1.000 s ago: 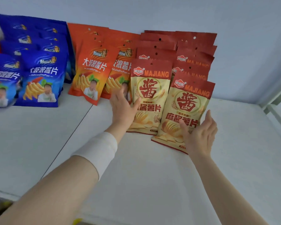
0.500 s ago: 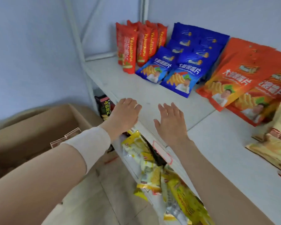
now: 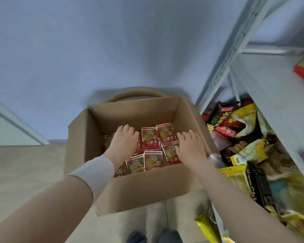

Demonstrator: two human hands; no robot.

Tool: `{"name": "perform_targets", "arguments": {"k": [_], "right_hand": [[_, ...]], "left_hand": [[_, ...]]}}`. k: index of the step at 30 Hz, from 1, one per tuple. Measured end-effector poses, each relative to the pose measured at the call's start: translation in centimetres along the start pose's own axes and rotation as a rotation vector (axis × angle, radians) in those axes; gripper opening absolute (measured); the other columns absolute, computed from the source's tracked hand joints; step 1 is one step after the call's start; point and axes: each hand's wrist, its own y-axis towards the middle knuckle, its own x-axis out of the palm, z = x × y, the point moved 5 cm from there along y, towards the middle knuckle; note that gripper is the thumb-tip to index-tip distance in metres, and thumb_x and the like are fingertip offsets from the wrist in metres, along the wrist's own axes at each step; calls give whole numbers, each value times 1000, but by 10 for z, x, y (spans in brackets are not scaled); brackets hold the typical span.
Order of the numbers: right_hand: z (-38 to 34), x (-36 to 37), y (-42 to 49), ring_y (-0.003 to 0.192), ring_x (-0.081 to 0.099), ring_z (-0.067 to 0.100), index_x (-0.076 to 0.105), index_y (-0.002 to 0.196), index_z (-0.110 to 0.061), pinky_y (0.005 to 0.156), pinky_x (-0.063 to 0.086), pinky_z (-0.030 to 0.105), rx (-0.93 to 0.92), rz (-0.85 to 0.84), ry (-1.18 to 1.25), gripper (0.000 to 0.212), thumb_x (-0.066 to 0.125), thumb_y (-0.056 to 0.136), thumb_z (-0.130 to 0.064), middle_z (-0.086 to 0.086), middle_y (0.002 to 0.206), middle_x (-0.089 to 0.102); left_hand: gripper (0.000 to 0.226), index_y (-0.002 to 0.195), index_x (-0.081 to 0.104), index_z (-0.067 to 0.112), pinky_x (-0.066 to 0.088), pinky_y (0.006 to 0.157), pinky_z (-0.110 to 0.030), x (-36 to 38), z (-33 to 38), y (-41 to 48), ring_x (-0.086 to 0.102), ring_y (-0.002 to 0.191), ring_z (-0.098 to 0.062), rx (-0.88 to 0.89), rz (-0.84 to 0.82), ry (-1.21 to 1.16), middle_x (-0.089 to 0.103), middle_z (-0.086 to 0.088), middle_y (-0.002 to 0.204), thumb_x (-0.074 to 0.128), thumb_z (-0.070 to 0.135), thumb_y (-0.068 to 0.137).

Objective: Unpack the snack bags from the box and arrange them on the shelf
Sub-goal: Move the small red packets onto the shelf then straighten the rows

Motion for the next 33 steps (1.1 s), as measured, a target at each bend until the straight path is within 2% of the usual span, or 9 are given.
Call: {"name": "perform_targets", "arguments": {"k": [3, 8, 13, 16, 21, 24, 27, 30, 33], "right_hand": [[-18, 38, 44, 142, 20, 29, 29, 143, -13, 117, 14, 43, -52, -97, -12, 50, 36, 98, -32, 10, 150, 33], [-29, 106, 108, 139, 27, 28, 32, 141, -13, 116, 23, 42, -125, -272, -35, 50, 42, 96, -33, 10, 147, 37], [-27, 176, 150, 134, 35, 27, 33, 140, -14, 113, 27, 38, -97, -464, -17, 49, 43, 95, -34, 10, 143, 41], [-29, 214, 176, 129, 42, 25, 34, 138, -14, 108, 35, 35, -31, -531, 64, 52, 46, 94, -38, 9, 138, 45], [-32, 294, 241, 133, 38, 30, 27, 143, -11, 108, 37, 43, 224, -595, 300, 70, 51, 89, -48, 12, 144, 37], [-34, 330, 275, 135, 32, 34, 23, 145, -10, 106, 37, 51, 360, -506, 347, 78, 52, 86, -52, 17, 147, 29], [-38, 344, 292, 132, 30, 38, 20, 145, -6, 105, 36, 50, 499, -379, 378, 86, 59, 82, -51, 22, 144, 26], [-37, 348, 298, 131, 32, 38, 25, 141, -1, 108, 32, 46, 605, -292, 471, 93, 74, 74, -42, 24, 141, 34], [-27, 352, 298, 124, 47, 36, 36, 133, -3, 102, 41, 47, 755, -318, 652, 89, 82, 65, -38, 17, 135, 49]], "left_hand": [[37, 130, 42, 14, 29, 108, -39, 55, -16, 15, 39, 127, -29, -67, -133, -36, 48, -10, 133, 43, 26, 95], [36, 127, 44, 16, 33, 105, -36, 137, -30, 33, 42, 126, -25, -207, -346, -212, 49, -7, 132, 48, 27, 93], [42, 130, 41, 16, 39, 99, -34, 213, -41, 44, 46, 122, -22, -497, -509, -491, 50, -5, 131, 46, 38, 94], [52, 134, 36, 14, 40, 100, -37, 256, -46, 55, 44, 123, -25, -649, -569, -638, 46, -9, 134, 53, 37, 91], [68, 143, 26, 12, 32, 108, -46, 342, -67, 88, 34, 131, -32, -1050, -535, -879, 32, -16, 142, 58, 37, 88], [71, 145, 22, 15, 30, 109, -49, 388, -69, 108, 29, 134, -33, -1208, -464, -963, 27, -16, 146, 57, 37, 89], [73, 144, 23, 13, 29, 108, -51, 407, -62, 117, 23, 135, -35, -1295, -396, -913, 25, -18, 145, 61, 37, 86], [90, 141, 24, 11, 26, 107, -51, 409, -57, 115, 22, 134, -34, -1396, -344, -952, 27, -17, 143, 76, 39, 73], [106, 142, 21, 11, 29, 109, -52, 414, -56, 111, 25, 136, -34, -1508, -328, -1127, 27, -16, 144, 85, 35, 61]]}}
